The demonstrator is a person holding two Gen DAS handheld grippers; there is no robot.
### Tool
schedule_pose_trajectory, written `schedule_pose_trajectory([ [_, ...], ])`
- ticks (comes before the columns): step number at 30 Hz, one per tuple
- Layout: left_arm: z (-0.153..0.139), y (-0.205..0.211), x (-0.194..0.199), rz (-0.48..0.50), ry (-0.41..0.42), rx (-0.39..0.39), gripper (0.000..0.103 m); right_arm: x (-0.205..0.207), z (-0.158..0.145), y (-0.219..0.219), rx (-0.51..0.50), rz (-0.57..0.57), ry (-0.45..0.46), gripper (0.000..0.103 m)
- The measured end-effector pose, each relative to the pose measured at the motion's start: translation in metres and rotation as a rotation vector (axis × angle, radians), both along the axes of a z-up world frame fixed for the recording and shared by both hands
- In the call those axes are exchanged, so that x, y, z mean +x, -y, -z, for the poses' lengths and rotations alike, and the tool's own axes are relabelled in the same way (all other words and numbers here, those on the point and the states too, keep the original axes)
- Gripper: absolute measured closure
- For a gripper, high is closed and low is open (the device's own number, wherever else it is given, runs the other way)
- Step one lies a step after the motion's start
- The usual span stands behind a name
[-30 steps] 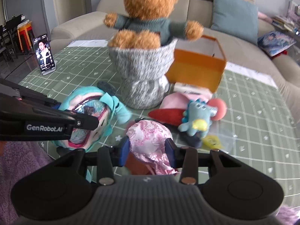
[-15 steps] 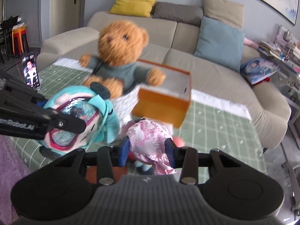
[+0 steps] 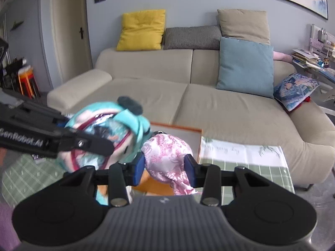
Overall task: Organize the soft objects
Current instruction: 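Carry both toys over the orange box and open both tools to drop them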
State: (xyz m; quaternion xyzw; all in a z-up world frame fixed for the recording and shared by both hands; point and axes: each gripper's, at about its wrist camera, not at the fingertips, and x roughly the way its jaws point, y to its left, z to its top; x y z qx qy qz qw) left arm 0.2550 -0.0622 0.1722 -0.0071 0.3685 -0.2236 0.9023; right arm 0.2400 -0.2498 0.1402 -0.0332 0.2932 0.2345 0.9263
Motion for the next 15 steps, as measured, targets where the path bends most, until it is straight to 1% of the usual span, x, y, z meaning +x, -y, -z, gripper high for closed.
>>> schedule_pose_trajectory([
  [3, -0.011, 0.001, 0.037, -0.026, -0.008, 0.011, 0.082, 0.033, -0.005, -0.003, 0.027, -0.002, -0.003, 0.062],
  [5, -0.016, 0.000, 0.062, -0.049, 0.006, 0.018, 0.082, 0.056, -0.004, -0.006, 0.049, -0.007, -0.015, 0.062],
  [8, -0.018, -0.005, 0.096, -0.082, -0.002, 0.012, 0.082, 0.088, 0.001, -0.012, 0.076, -0.011, -0.039, 0.062],
  [9, -0.016, -0.005, 0.105, -0.089, -0.001, 0.031, 0.082, 0.098, 0.005, -0.015, 0.078, -0.010, -0.045, 0.062],
  [11, -0.005, -0.002, 0.128, -0.117, -0.009, 0.102, 0.082, 0.118, 0.017, -0.022, 0.079, -0.008, -0.073, 0.062],
  [13, 0.010, 0.000, 0.148, -0.126, -0.061, 0.159, 0.082, 0.138, 0.034, -0.029, 0.083, -0.009, -0.126, 0.062],
  [15, 0.031, 0.000, 0.168, -0.133, -0.152, 0.208, 0.082, 0.155, 0.053, -0.035, 0.077, -0.017, -0.182, 0.062],
])
